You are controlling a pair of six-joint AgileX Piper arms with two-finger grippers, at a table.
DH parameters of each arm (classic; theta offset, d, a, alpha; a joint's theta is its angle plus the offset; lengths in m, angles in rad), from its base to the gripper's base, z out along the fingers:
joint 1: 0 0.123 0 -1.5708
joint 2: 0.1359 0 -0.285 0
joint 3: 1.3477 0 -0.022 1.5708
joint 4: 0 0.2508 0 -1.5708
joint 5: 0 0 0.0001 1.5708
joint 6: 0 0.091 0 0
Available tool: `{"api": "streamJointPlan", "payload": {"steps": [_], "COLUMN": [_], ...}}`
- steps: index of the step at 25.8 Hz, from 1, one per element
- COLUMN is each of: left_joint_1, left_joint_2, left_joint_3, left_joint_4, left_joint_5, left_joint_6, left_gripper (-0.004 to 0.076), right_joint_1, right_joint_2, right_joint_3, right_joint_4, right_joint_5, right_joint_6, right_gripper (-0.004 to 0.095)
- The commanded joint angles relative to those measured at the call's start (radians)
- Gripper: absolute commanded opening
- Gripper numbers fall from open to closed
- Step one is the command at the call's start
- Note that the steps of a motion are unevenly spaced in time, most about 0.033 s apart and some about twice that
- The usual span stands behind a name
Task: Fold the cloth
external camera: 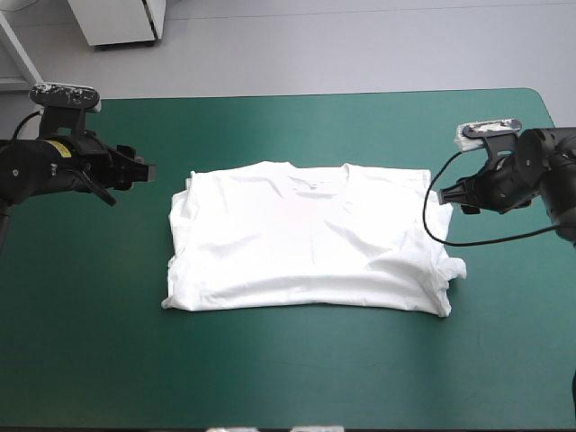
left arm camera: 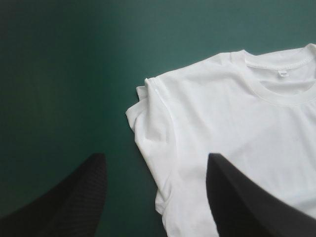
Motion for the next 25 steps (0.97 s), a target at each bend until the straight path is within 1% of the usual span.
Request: {"api": "streamJointPlan", "payload": {"steps": [1,11,17,25], "left_joint_1": [-0.004,-0.004,-0.004,-0.004], "left_joint_2": [-0.019,-0.019,-0.019,-0.019], "left_joint_3": [-0.034,-0.034,-0.034,-0.034], "left_joint_4": [-0.008,-0.015,-0.02,-0.034], "left_joint_5": [-0.037,-0.025,-0.022,-0.009], "left_joint_6": [-0.006,-0.004,-0.002,0.0], "left_gripper": [0.0441,0.0441,0.0441,0.0441], "right_joint_1": [0.001,0.001,0.001,0.001], "right_joint_2": [0.031,0.189,0.257,0.332], "right_joint_3": [-0.035,-0.035,-0.035,-0.035], "right_joint_4": [-0.009,0.001,0.071,0.078], "right_joint_5": [-0.029,-0.132,-0.167,-0.216], "right_joint_6": [0.003,0.008,0.002,0.001], "right_gripper": [0.0531,0.0531,0.053,0.0511]}}
